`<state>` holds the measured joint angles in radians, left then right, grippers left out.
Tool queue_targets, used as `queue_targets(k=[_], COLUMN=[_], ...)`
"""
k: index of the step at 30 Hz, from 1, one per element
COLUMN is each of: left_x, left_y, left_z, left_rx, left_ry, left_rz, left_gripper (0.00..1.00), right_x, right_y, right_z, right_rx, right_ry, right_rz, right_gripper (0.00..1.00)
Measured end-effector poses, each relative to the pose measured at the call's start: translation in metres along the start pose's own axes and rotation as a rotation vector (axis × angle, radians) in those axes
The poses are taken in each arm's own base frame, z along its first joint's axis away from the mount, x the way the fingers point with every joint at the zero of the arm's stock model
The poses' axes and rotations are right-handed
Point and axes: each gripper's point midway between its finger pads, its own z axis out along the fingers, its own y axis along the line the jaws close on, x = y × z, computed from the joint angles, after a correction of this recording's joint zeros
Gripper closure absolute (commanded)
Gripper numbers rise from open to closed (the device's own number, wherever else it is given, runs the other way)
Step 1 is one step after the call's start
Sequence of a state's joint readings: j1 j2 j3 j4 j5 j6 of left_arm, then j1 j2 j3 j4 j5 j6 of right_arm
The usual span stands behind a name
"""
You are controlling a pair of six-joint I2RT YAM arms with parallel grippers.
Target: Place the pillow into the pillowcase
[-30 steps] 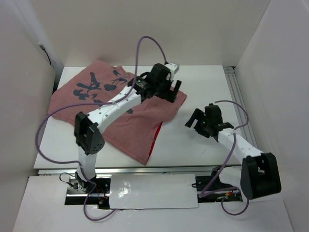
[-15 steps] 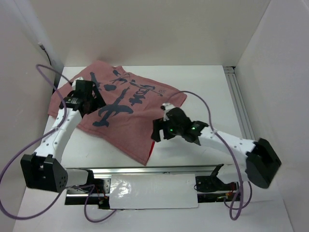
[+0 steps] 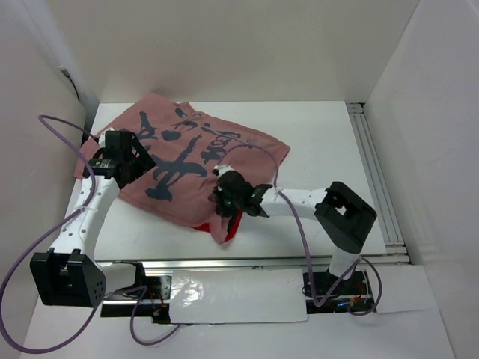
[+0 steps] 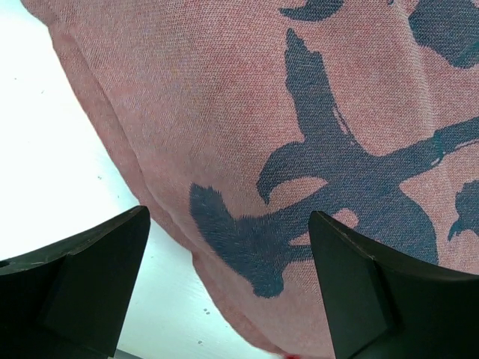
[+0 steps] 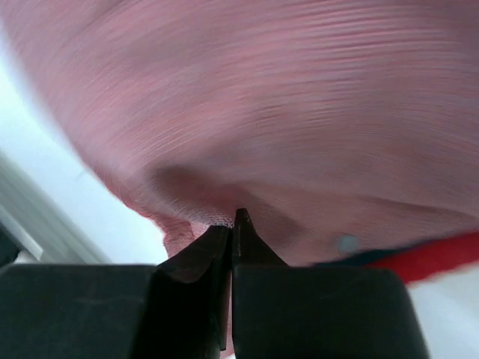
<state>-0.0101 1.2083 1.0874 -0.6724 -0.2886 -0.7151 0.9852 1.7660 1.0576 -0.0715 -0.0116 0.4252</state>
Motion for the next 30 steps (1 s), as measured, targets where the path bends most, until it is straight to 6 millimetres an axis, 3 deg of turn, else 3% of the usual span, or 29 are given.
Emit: queue_targets(k=[3,4,5,8,9,10,11,12,15,20,25,30], left_x=[-0.001,-0.001,-0.002,-0.003,-0.003,-0.002,0.000,0.003,0.023,0.064,0.095,0.103], left_y=[-0.001,-0.001,-0.002,0.000,-0.001,0.002,0.002,0.003,0.014,0.046,0.092,0.122], left_z=[0.001,0.001,0.002,0.006,0.008,0.009,0.012,0.014,0.021,0.015,0.006,0.014], left_rx=[0.009,0.013,0.018,0.025,0.032,0.027,0.030,0.031,0.014,-0.070,-0.224,-0.331], left_ry=[0.002,0.003,0.002,-0.002,-0.004,-0.001,0.001,0.005,0.026,0.073,0.071,0.087], left_rz=[-0.008,-0.010,-0.013,-0.027,-0.032,-0.034,-0.038,-0.041,-0.087,-0.193,-0.345,-0.457], left_gripper=[0.00,0.00,0.00,0.00,0.00,0.00,0.00,0.00,0.00,0.00,0.00,0.01], right_x=[-0.010,-0.015,-0.017,-0.022,-0.025,-0.028,-0.032,-0.034,-0.026,-0.008,-0.016,-0.010], right_y=[-0.043,-0.084,-0.111,-0.208,-0.235,-0.251,-0.266,-0.278,-0.298,-0.316,-0.329,-0.329], right_z=[-0.003,-0.011,-0.019,-0.067,-0.087,-0.101,-0.116,-0.129,-0.149,-0.173,-0.209,-0.204], right_rx=[0.095,0.168,0.219,0.442,0.507,0.552,0.591,0.627,0.694,0.766,0.779,0.746], right_ry=[-0.030,-0.050,-0.071,-0.161,-0.200,-0.234,-0.266,-0.291,-0.284,-0.250,-0.351,-0.312], right_rz=[0.142,0.218,0.274,0.468,0.524,0.556,0.581,0.608,0.636,0.694,0.752,0.734], right_gripper=[1.00,1.00,1.00,1.00,0.81,0.80,0.47,0.33,0.21,0.17,0.15,0.15])
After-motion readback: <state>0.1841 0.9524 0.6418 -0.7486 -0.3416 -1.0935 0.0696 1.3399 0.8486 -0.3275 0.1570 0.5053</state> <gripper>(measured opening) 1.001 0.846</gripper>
